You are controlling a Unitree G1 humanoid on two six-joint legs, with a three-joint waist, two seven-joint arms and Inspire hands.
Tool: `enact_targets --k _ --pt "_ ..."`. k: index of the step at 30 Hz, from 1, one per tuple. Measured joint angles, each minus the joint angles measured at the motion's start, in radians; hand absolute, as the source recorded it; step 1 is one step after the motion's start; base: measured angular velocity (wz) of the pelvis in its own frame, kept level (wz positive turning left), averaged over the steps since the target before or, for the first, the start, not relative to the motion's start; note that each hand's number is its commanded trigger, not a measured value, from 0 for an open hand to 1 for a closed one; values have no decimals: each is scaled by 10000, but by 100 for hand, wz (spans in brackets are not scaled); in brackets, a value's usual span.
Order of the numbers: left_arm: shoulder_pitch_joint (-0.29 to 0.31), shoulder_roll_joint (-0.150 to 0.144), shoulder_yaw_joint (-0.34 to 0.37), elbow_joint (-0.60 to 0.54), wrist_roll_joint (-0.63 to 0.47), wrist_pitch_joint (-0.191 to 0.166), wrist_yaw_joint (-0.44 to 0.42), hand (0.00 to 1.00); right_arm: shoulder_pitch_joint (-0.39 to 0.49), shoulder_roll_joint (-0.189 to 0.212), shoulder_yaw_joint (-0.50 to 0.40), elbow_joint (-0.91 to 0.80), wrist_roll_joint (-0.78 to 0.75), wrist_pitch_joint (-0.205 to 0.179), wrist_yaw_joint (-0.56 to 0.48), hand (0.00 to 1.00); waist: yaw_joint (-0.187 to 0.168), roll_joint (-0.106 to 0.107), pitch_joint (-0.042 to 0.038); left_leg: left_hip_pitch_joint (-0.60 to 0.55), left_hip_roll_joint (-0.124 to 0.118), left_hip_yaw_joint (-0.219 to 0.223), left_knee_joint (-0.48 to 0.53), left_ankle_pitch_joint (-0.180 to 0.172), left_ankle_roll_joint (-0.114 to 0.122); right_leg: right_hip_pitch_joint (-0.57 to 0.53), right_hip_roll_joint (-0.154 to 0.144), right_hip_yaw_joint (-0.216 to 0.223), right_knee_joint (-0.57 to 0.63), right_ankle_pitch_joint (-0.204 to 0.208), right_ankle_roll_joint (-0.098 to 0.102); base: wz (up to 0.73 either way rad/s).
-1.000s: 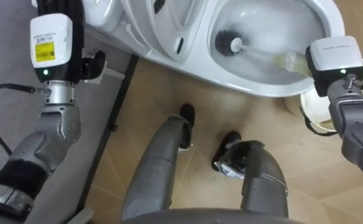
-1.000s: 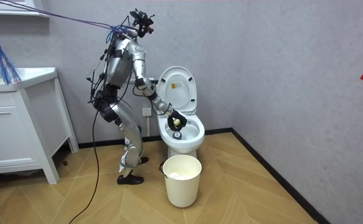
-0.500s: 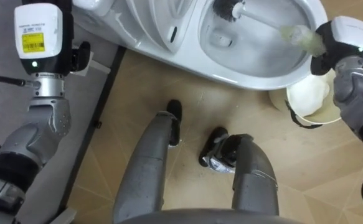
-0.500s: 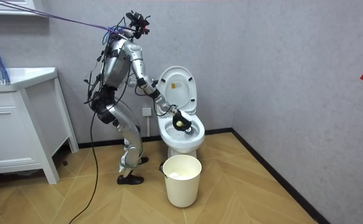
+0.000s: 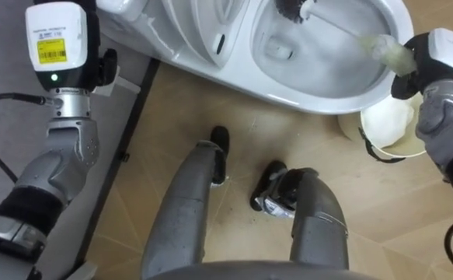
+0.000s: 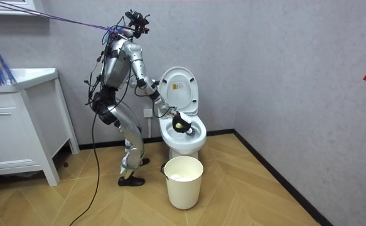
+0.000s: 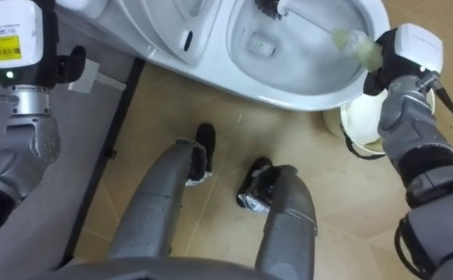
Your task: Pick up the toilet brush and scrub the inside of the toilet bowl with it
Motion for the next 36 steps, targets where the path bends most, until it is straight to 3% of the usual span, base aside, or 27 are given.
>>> enact_targets --k 1,2,9,13,16,19,23,27,29,32,34,36 --pt "-79 -56 -9 16 -9 -2 -54 0 5 1 6 20 -293 35 37 100 6 143 87 28 -30 -29 18 0 4 86 -26 -84 -3 0 0 0" --pt "-107 -118 -11 16 53 -2 -113 0 13 45 71 49 -718 145 109 100 98 212 92 32 -1 -3 30 -9 18 81 -25 -73 -5 0 3 0" --pt "-180 -224 -23 43 45 -232 -341 0 58 34 652 54 -3259 779 801 100 576 619 57 -45 94 41 41 -33 12 13 52 -81 -107 29 4 -4" --pt "-1 -225 -25 41 -64 -430 -340 0 492 -109 666 -752 -4189 1117 1002 100 606 786 -34 -34 124 10 57 -75 -51 79 162 -93 -241 36 -22 2" --pt "124 -225 -24 46 -510 -641 -335 0 1082 -201 656 -1438 -4961 1319 1026 100 514 813 -58 101 191 -5 11 -97 -87 295 273 -120 -437 39 -26 1" --pt "334 -202 -25 43 -929 -757 -315 0 1632 -257 656 -2190 -5294 1456 1035 100 350 784 -142 249 245 12 -111 -131 -98 467 340 -159 -631 50 -11 0" --pt "358 -192 -73 62 -1342 -844 -313 0 1766 -378 719 -2267 -5226 1508 1006 100 384 796 -170 382 337 30 -197 -133 -107 606 481 -135 -841 154 -35 -6" --pt "273 -184 -246 306 -1474 -930 -319 0 1192 -324 1081 -1011 -3160 997 749 100 444 783 -167 573 318 48 -207 -132 -108 791 452 -130 -827 155 -34 0" --pt "177 -149 -272 355 -1478 -943 -320 0 846 -278 1078 -24 -999 431 688 100 451 716 -136 556 281 116 -216 -117 -86 688 370 -75 -709 132 -21 0" --pt "193 65 -263 241 -1483 -869 -238 0 555 -73 716 322 1078 307 691 100 437 476 -131 403 272 329 -227 -77 -34 341 287 148 -501 130 -18 -9" --pt "187 72 -202 156 -1457 -747 -111 0 188 -21 -35 360 3082 179 548 100 253 369 -98 304 148 362 -249 4 19 137 151 246 -327 134 0 0" --pt "180 73 -146 131 -1220 -636 80 0 70 -25 -175 392 3793 168 535 100 90 128 -84 283 95 367 -249 34 44 43 75 317 -194 94 51 6"
